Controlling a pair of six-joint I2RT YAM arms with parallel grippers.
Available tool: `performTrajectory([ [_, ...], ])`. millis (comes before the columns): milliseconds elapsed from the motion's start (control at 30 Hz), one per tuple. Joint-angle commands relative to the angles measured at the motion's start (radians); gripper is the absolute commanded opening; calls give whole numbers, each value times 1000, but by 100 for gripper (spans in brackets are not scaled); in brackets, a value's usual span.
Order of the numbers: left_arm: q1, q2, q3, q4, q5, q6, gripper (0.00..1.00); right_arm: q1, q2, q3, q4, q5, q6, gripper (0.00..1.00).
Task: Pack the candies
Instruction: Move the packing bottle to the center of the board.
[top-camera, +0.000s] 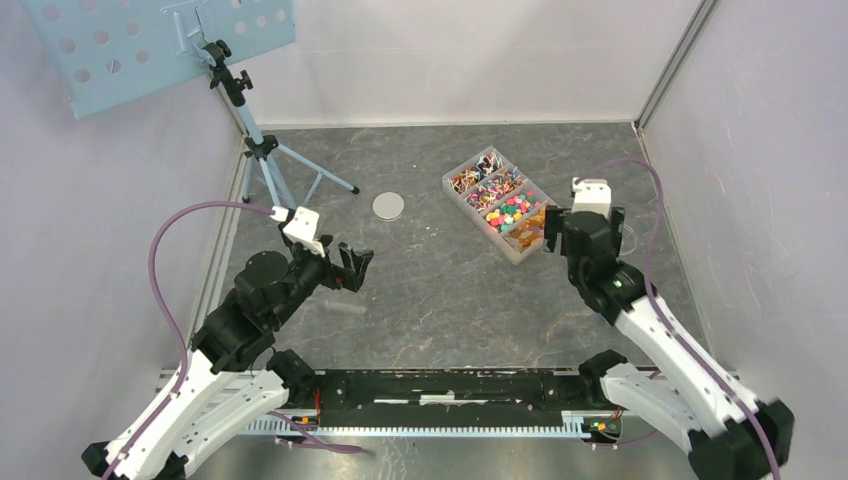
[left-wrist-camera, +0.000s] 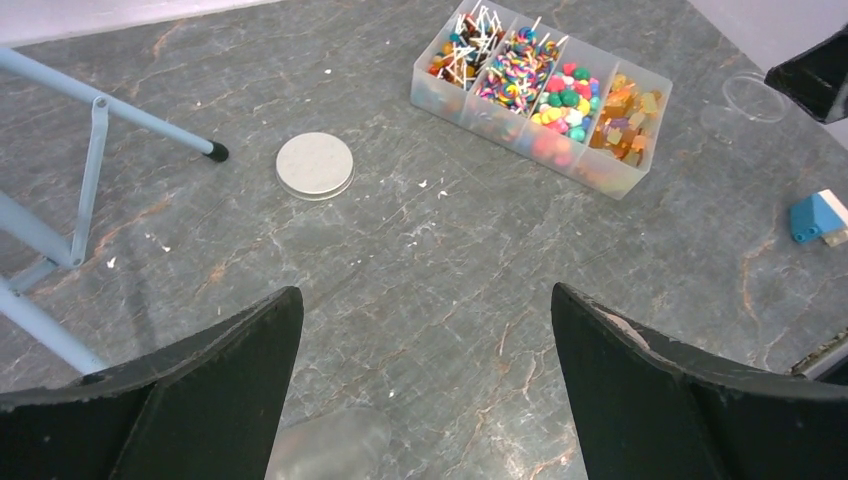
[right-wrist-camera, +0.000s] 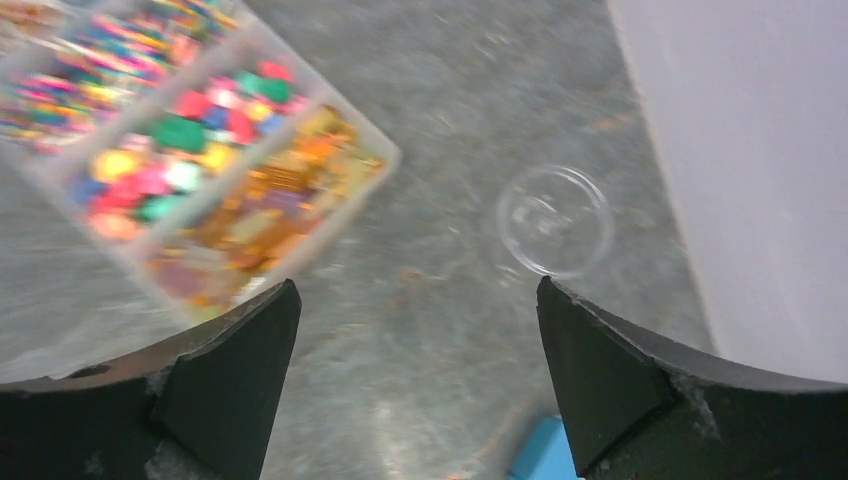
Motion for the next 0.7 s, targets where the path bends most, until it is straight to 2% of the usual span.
performTrajectory([
  [0, -3, -13, -22, 13, -31, 40, 100, -68, 188, 81, -53, 249, -50, 90],
  [133, -2, 0, -19, 1, -34, 33, 100, -282, 325, 112, -22, 45, -72, 69],
  [267, -2, -4, -23, 2, -8, 27, 100, -380, 456, 185, -19, -7, -68, 47],
  [433, -3, -11, -27, 2, -9, 25, 100, -455, 549, 240, 19, -56, -68, 30],
  [667, -2, -19, -30, 2, -13, 26, 100, -547, 705, 340, -19, -92, -90, 23],
])
